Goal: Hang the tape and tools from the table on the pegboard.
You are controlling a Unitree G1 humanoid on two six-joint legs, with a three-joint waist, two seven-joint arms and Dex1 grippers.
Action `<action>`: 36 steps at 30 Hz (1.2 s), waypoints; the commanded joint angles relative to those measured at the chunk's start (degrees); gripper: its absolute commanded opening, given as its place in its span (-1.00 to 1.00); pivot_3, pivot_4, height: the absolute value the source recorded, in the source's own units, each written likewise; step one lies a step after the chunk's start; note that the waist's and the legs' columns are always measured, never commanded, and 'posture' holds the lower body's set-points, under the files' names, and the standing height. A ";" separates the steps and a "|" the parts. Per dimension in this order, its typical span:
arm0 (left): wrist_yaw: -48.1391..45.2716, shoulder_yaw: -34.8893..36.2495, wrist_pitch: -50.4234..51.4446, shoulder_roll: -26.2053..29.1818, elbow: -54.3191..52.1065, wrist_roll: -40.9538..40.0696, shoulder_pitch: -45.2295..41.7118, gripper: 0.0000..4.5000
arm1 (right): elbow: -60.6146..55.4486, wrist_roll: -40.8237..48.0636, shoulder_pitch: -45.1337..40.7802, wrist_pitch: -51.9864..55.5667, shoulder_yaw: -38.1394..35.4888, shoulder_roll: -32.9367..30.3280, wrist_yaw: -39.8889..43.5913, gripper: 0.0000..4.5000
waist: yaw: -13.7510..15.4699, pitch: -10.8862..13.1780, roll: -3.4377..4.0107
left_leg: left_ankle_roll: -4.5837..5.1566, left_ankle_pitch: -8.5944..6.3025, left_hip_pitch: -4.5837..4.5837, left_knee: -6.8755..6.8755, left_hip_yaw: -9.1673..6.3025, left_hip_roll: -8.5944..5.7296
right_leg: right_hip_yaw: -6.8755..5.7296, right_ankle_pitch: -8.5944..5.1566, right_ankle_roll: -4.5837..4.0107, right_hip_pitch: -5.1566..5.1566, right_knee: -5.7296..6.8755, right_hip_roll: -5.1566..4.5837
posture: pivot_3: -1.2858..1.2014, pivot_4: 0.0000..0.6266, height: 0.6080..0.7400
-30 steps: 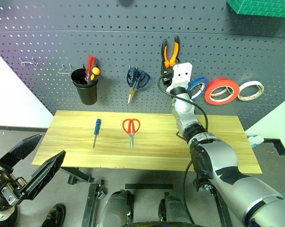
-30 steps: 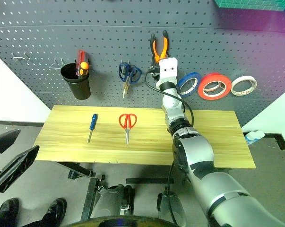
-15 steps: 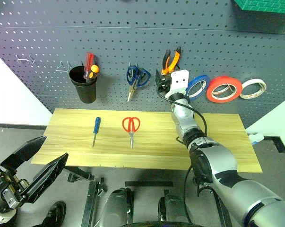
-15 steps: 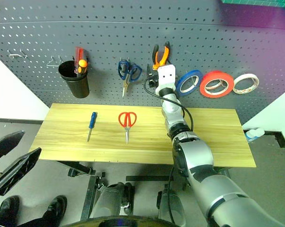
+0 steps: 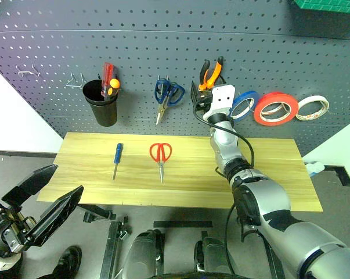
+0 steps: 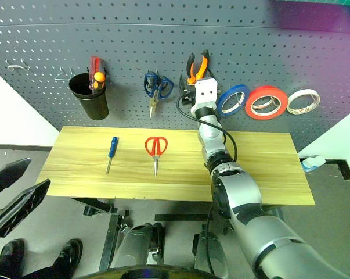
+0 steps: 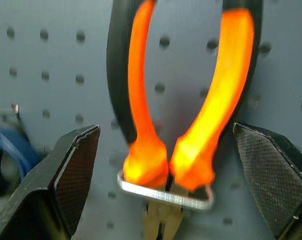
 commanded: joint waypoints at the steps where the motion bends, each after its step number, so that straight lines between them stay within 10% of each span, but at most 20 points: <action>1: -0.41 0.14 -0.28 0.33 -0.10 -0.01 -0.76 1.00 | -4.90 1.16 -0.56 -3.02 0.04 0.46 1.50 0.98 | 0.07 0.00 0.00 | 0.01 0.01 -0.04 0.00 0.00 0.00 | -0.01 0.01 0.01 -0.03 0.00 0.02 | 0.31 -0.55 1.00; 22: -1.93 -3.19 2.23 1.73 3.19 1.38 -5.72 1.00 | -28.58 -1.03 8.36 -2.39 3.67 -0.23 2.10 0.98 | 0.05 0.06 -0.08 | -0.52 0.36 -0.04 -0.34 -0.04 0.03 | -0.06 0.11 0.24 -0.12 -0.05 0.17 | 0.28 -0.54 1.00; 36: -3.91 -7.33 2.59 1.52 7.09 5.61 -11.71 1.00 | -63.23 4.44 26.76 19.61 7.16 -3.98 9.97 0.98 | 0.08 -0.01 -0.13 | -0.56 0.38 -0.03 -0.36 -0.08 0.03 | -0.10 0.12 0.26 -0.10 -0.01 0.17 | 0.23 -0.64 1.00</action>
